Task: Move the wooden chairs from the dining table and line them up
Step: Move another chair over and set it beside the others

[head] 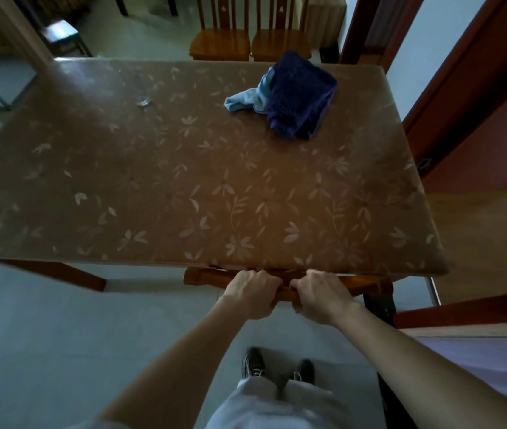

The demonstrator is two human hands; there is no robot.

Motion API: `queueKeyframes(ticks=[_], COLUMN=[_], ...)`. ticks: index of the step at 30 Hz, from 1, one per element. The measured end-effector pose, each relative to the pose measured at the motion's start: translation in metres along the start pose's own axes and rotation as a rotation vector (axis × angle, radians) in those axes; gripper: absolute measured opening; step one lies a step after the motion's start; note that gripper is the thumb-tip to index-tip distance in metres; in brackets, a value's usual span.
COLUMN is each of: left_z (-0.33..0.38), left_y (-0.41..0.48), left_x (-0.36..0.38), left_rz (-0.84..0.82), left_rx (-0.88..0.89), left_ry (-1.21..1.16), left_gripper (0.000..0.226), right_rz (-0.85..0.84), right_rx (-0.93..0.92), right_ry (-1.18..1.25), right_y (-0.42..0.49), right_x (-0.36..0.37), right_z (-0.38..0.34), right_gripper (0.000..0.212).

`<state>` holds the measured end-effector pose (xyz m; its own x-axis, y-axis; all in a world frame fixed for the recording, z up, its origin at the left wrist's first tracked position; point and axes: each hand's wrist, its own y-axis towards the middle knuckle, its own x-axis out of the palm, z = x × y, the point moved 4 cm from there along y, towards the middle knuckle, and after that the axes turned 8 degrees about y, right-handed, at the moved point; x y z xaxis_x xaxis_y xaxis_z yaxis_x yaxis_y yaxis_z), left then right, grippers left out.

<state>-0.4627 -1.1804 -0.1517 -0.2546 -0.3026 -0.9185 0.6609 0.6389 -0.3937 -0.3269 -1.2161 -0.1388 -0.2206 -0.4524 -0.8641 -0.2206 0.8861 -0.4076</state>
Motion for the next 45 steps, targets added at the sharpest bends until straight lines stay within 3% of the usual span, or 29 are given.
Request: queueKeyframes(ticks=[6, 9, 14, 22, 24, 29, 33, 39, 45], left_z=[-0.020, -0.021, -0.012, -0.014, -0.025, -0.070, -0.115, -0.198, -0.279], left_y=[-0.025, -0.040, -0.087, -0.222, -0.262, -0.382, -0.483, -0.618, -0.698], left_x=[-0.051, -0.088, -0.093, -0.051, -0.039, -0.005, 0.024, 0.050, 0.043], left_rz=[0.143, 0.219, 0.183, 0.109, 0.123, 0.171, 0.260, 0.335, 0.323], left_rx=[0.106, 0.105, 0.037, -0.153, -0.231, -0.442, -0.598, -0.829, -0.962], left_ry=[0.047, 0.085, 0.063, -0.088, -0.120, -0.172, -0.228, -0.271, -0.216], left_gripper=[0.016, 0.017, 0.029, 0.015, 0.021, 0.020, 0.016, 0.015, 0.019], right_rz=[0.078, 0.083, 0.028, -0.097, -0.132, -0.206, -0.245, -0.234, -0.222], right_rx=[-0.110, -0.105, -0.170, -0.365, -0.410, -0.617, -0.792, -1.054, -1.180], right_ry=[-0.093, -0.084, -0.079, -0.103, -0.118, -0.213, -0.266, -0.368, -0.354], right_y=[-0.021, -0.035, -0.059, -0.098, -0.100, -0.105, -0.098, -0.079, -0.045], right_x=[-0.051, -0.082, -0.085, -0.044, -0.036, -0.014, 0.006, 0.026, 0.018], right_z=[-0.028, -0.040, -0.068, -0.169, -0.206, -0.337, -0.451, -0.621, -0.743], right_gripper=[0.022, 0.013, 0.010, 0.022, 0.015, 0.026, 0.012, 0.023, 0.022])
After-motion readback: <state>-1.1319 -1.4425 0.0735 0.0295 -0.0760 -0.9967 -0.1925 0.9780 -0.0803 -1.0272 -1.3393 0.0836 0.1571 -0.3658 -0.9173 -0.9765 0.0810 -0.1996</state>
